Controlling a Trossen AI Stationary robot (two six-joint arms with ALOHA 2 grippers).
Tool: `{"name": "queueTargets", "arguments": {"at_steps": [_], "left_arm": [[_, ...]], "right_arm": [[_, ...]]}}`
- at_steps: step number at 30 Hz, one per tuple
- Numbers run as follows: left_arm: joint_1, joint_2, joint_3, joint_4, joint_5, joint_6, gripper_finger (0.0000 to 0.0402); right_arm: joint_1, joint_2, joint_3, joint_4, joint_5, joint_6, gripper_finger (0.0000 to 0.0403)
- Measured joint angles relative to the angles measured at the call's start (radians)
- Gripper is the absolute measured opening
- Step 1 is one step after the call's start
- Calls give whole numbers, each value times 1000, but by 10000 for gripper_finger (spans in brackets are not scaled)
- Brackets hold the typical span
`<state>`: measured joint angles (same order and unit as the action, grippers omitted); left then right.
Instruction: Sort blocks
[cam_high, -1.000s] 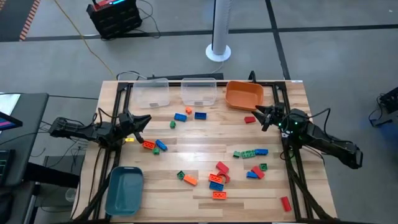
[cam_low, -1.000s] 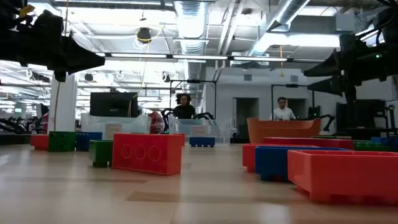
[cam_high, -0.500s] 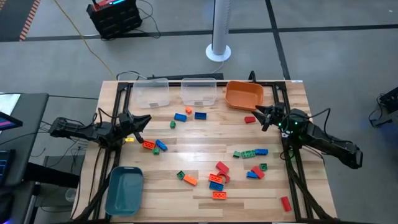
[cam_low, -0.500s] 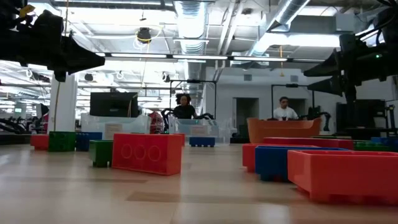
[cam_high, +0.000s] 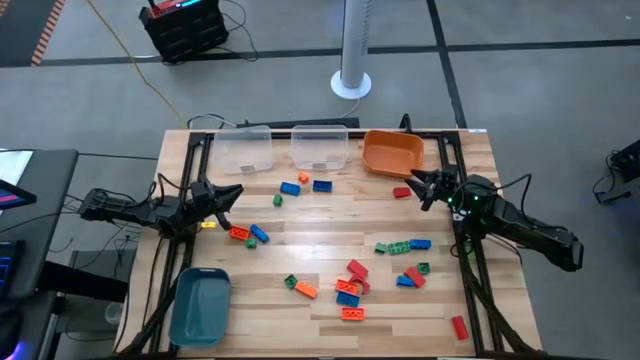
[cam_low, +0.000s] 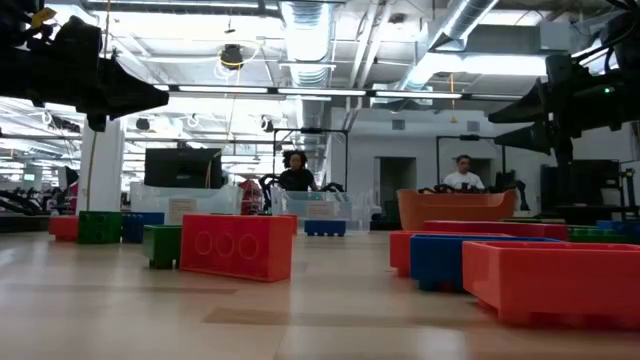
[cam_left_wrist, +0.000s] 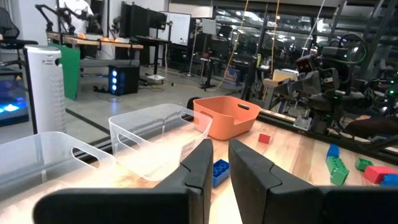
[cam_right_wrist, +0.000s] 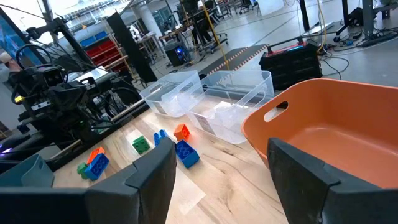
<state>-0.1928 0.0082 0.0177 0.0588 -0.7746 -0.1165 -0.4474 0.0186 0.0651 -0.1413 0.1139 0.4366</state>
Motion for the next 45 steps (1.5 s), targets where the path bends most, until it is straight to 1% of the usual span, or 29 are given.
{"name": "queueTargets", "arguments": {"at_steps": [10,12,17,19,26,34,38,41,43,45], "left_arm": [[0,0,0,1,0,-2,46],[0,0,0,3,0,-47,46],[0,0,0,4,0,-315,46],[0,0,0,4,0,-369,46],[0,0,0,4,9,-367,46],[0,0,0,7,26,-465,46],[0,0,0,7,28,-503,46],[0,0,0,9,53,-466,46],[0,0,0,26,124,-386,46],[0,0,9,58,225,-283,46]], "right_arm": [[0,0,0,0,0,0,260],[0,0,0,0,0,0,260],[0,0,0,0,0,0,260],[0,0,0,0,0,0,260],[0,0,-2,15,0,5,260],[3,0,-3,24,-9,37,260],[3,0,-4,24,-83,49,260],[5,0,-4,22,-109,66,260],[10,2,-3,26,-174,31,260],[14,9,-1,28,-212,11,260]]}}
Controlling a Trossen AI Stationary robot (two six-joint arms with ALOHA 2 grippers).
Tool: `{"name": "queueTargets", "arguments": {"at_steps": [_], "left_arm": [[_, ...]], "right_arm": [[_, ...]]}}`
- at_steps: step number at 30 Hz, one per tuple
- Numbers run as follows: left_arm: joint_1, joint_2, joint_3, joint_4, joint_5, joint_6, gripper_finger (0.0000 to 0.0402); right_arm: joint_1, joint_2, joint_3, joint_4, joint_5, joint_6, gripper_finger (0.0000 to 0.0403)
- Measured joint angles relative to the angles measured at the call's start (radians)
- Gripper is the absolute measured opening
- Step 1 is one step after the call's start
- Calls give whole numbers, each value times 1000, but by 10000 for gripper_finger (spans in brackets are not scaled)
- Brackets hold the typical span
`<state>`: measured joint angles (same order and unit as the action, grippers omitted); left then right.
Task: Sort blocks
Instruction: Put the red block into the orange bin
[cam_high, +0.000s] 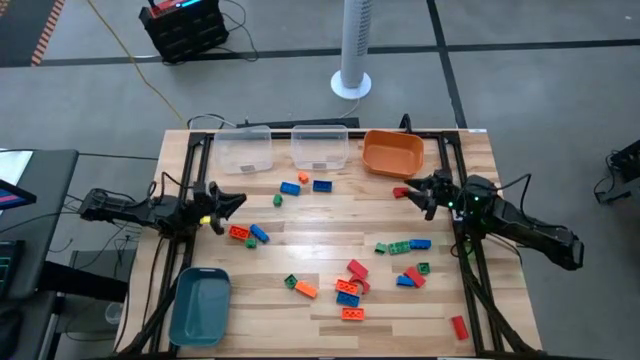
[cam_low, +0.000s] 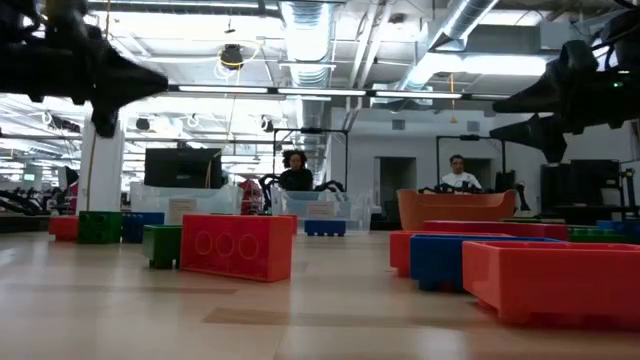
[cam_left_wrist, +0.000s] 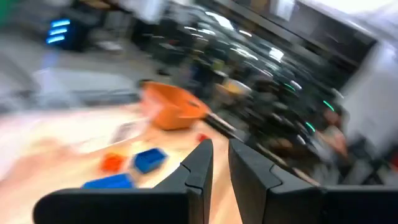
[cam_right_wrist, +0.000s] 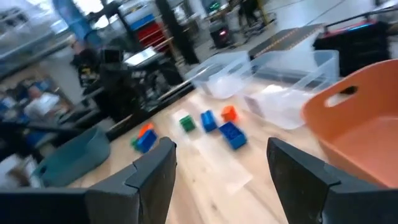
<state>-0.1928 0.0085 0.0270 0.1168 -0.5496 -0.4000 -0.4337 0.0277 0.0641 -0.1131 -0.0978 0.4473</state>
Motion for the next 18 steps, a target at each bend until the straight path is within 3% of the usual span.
{"name": "queueTargets", "arguments": {"at_steps": [3,6,11,18], "left_arm": [[0,2,37,-51,114,131,46],[0,-1,86,-68,151,233,46],[0,1,121,-93,132,344,46],[1,36,205,-243,53,306,46]], "right_arm": [[8,43,22,-8,0,-48,260],[9,134,67,1,15,-109,260],[9,348,176,-50,52,-205,260],[42,696,345,-203,125,-276,260]]}}
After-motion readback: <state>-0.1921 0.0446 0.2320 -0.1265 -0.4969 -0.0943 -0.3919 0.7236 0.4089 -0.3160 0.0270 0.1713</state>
